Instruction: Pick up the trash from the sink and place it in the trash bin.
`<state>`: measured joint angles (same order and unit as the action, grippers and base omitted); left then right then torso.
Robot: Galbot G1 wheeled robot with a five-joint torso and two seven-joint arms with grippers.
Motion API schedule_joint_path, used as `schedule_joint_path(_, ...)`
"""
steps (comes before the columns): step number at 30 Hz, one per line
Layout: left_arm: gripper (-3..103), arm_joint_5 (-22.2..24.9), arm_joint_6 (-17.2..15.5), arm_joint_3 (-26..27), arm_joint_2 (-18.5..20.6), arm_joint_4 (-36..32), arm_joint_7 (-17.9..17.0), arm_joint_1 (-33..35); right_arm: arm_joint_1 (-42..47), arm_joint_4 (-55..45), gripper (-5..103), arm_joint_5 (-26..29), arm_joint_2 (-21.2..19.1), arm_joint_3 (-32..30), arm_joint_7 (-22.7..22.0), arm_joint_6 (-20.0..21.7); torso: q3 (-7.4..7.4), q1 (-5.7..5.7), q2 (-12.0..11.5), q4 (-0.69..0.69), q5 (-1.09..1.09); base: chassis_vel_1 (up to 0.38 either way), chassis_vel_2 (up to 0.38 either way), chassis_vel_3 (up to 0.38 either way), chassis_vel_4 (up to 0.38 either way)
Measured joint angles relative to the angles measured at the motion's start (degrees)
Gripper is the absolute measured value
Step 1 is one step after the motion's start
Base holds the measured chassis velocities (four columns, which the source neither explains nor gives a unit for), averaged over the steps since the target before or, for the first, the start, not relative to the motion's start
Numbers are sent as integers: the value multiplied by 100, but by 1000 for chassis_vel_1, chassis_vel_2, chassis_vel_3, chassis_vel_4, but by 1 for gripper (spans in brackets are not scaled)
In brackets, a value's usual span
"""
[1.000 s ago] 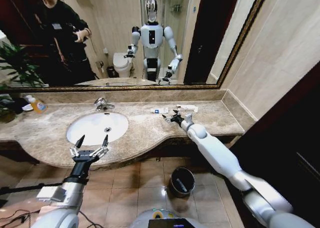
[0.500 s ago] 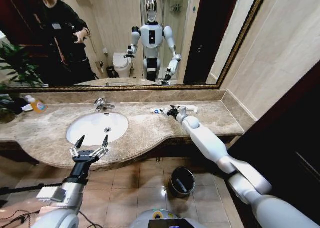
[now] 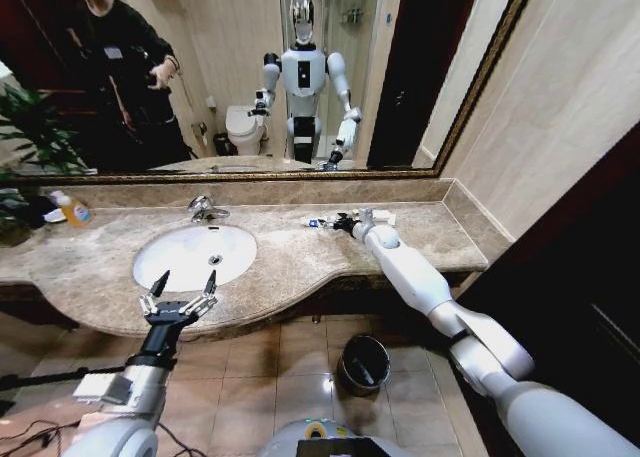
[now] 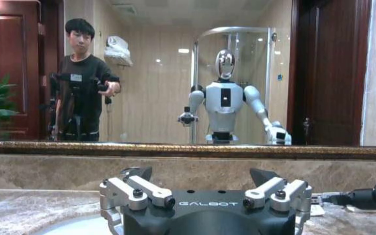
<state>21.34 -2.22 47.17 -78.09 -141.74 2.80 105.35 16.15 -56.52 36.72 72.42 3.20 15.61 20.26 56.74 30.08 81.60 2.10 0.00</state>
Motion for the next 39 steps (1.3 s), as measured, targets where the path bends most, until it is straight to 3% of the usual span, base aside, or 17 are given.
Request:
schedule_joint_path(7, 100, 0, 0, 0, 0, 0, 0, 0, -38, 176, 102, 2, 121, -76, -17, 5, 0, 0, 0, 0, 0, 0, 0, 0, 0)
schedule_joint_path(14, 100, 0, 0, 0, 0, 0, 0, 0, -59, 288, 94, -71, 210, -125, -52, -35, 0, 0, 0, 0, 0, 0, 0, 0, 0)
schedule_joint_path(29, 100, 0, 0, 0, 0, 0, 0, 0, 165, 157, 29, -323, 229, -142, -70, -270, 0, 0, 0, 0, 0, 0, 0, 0, 0)
schedule_joint_path(31, 100, 0, 0, 0, 0, 0, 0, 0, 175, 145, 29, -324, 224, -145, -72, -279, 0, -1, 0, 0, 0, 0, 0, 0, 0)
schedule_joint_path(37, 100, 0, 0, 0, 0, 0, 0, 0, 330, -65, 3, -327, 138, -163, -154, -361, 0, 0, 0, 0, 0, 0, 0, 0, 0)
schedule_joint_path(39, 100, 0, 0, 0, 0, 0, 0, 0, 363, -131, 1, -320, 109, -163, -176, -373, 0, 0, 0, 0, 0, 0, 0, 0, 0)
